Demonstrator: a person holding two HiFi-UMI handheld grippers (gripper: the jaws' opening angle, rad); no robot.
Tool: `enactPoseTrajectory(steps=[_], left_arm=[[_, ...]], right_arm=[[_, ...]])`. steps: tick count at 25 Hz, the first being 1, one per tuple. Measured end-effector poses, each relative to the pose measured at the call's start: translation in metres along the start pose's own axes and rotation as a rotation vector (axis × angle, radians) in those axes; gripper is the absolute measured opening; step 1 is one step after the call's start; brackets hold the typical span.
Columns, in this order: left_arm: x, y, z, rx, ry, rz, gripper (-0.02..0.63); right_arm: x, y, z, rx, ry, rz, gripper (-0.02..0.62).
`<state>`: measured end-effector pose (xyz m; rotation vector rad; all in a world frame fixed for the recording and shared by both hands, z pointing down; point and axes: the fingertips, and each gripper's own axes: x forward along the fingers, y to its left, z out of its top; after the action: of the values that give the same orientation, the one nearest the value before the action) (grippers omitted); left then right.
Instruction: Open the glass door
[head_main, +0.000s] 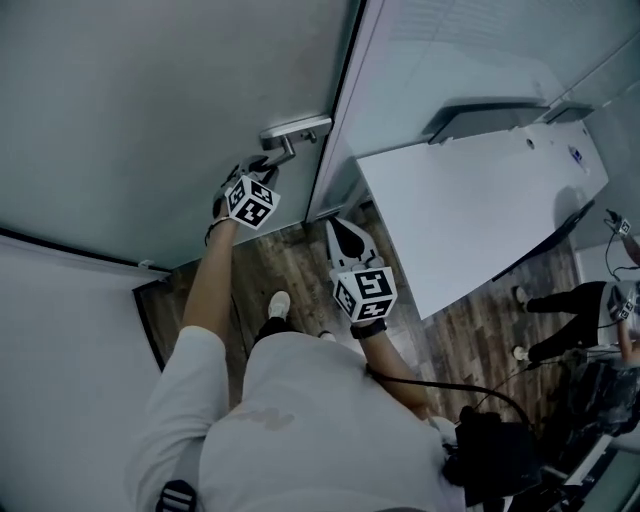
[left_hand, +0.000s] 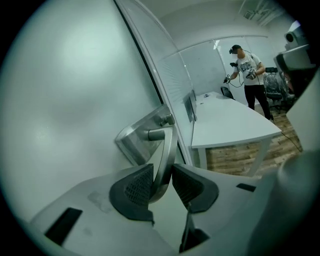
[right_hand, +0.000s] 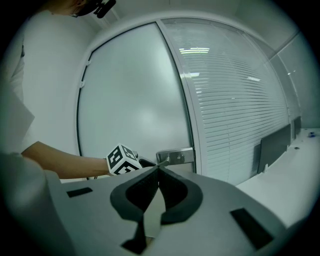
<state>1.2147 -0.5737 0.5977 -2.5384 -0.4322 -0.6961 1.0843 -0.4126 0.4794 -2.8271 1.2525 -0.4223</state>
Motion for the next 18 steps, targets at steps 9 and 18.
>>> enactPoseTrajectory(steps=[9,18], left_arm=[[-0.034,-0.01,0.012,0.226,0.072,0.079,0.115],[-0.052,-0.039,0.009,0.205,0.099,0.104,0.115]], right_arm=[[-0.027,-0.011,0.007,0.017,-0.035,-0.029,0.002],[-0.049,-0.013,0.008,0.014,-0.051,0.01,0.002]])
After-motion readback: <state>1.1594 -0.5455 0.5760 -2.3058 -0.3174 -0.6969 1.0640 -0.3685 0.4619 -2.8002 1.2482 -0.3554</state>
